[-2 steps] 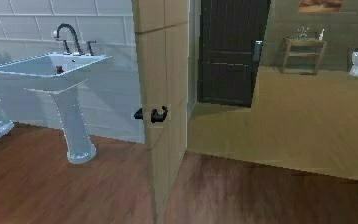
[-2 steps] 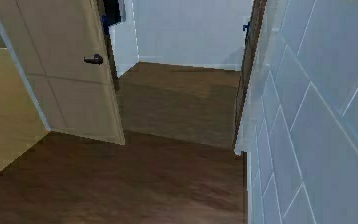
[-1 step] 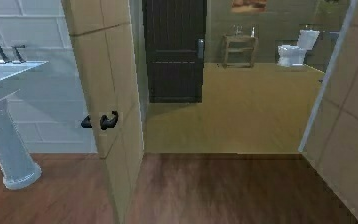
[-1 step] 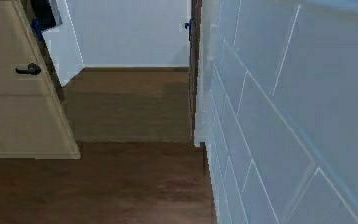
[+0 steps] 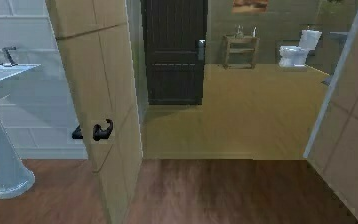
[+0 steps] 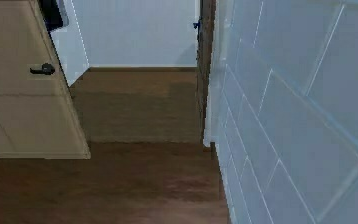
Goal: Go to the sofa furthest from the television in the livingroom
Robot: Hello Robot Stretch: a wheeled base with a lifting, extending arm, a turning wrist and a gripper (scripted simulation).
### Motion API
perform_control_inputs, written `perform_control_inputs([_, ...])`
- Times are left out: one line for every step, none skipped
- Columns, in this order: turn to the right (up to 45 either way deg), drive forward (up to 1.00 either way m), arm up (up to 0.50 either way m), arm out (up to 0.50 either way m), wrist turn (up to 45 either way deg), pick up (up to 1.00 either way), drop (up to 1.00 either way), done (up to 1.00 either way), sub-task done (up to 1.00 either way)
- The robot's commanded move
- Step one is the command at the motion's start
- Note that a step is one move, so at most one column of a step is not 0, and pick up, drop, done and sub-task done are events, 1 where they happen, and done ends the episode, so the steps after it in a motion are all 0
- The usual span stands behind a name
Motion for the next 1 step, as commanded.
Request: perform_control_inputs([-45.0,0.00,0.00,0.00,0.0,0.00,0.00,0.00,0.00])
